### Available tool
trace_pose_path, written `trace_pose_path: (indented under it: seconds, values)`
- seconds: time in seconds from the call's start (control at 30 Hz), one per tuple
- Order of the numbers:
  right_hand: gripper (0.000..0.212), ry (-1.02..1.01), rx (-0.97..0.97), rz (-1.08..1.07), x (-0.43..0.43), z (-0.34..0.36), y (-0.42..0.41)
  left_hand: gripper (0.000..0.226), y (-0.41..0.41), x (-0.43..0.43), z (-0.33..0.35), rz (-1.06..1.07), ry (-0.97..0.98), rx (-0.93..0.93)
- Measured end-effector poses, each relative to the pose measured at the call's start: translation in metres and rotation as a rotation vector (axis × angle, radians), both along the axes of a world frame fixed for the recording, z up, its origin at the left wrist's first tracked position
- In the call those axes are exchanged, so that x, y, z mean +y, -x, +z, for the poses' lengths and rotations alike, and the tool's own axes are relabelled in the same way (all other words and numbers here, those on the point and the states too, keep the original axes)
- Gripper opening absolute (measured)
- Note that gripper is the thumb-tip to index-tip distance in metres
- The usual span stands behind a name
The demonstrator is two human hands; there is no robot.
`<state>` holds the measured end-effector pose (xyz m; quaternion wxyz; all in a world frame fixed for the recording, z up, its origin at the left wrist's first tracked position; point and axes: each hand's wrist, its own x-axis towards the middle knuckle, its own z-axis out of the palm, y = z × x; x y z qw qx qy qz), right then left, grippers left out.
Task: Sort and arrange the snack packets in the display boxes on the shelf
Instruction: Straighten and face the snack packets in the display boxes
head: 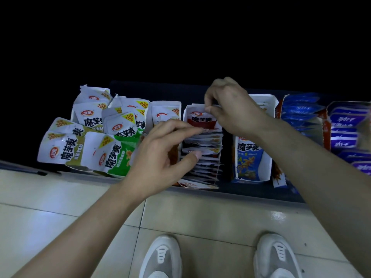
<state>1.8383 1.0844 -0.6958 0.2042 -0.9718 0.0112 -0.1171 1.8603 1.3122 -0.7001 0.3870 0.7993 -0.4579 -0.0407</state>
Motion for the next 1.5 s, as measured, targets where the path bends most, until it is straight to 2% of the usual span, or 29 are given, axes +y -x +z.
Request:
trace_pose_path:
  seconds: [0.1, 0.2, 0.47, 0.53, 0.7, 0.9, 1.03, 1.1, 1.2, 1.23, 1.33, 1.37, 1.5]
  values:
    - [0.011, -0.063, -0.074, -0.019, -0.002, 0.009, 0.004, 0.039, -0.001, -0.004, 0.001, 0.008, -0.016, -0.03]
    - [0.012, -0.16, -0.163, -0.026, 0.001, 0.026, 0.005, 0.035, -0.008, -0.014, 0.005, 0.079, 0.014, 0.03]
    - [0.009, -0.368, -0.193, -0.051, -0.005, 0.036, 0.01, 0.029, -0.006, -0.02, 0.007, 0.157, 0.038, 0.03]
    - [0.019, -0.363, -0.191, -0.061, -0.007, 0.032, 0.011, 0.028, -0.006, -0.021, 0.007, 0.163, 0.04, 0.046]
    - [0.019, -0.268, -0.229, -0.119, -0.01, 0.032, 0.021, 0.024, -0.003, -0.018, 0.005, 0.142, 0.04, 0.092]
    - [0.022, -0.639, -0.155, -0.186, -0.002, 0.037, 0.04, 0.024, 0.002, -0.015, 0.002, 0.124, 0.074, 0.116]
    - [0.04, -0.593, -0.296, -0.224, 0.006, 0.047, 0.045, 0.027, 0.001, -0.013, -0.001, 0.139, 0.109, 0.131]
    - [0.034, -0.585, -0.329, -0.245, 0.004, 0.051, 0.046, 0.027, 0.001, -0.012, -0.002, 0.14, 0.124, 0.127]
    - [0.015, -0.549, -0.279, -0.203, -0.007, 0.055, 0.052, 0.027, 0.001, -0.012, -0.001, 0.141, 0.129, 0.109]
    - [0.014, -0.523, -0.253, -0.18, -0.011, 0.056, 0.054, 0.027, 0.002, -0.012, -0.001, 0.142, 0.13, 0.103]
    - [0.037, -0.415, -0.214, -0.148, -0.023, 0.057, 0.057, 0.026, 0.004, -0.013, -0.001, 0.136, 0.127, 0.082]
    - [0.038, -0.373, -0.231, -0.149, -0.024, 0.058, 0.056, 0.026, 0.004, -0.013, -0.001, 0.132, 0.122, 0.078]
    - [0.023, -0.194, -0.382, -0.145, -0.022, 0.058, 0.044, 0.028, 0.002, -0.014, -0.001, 0.124, 0.097, 0.051]
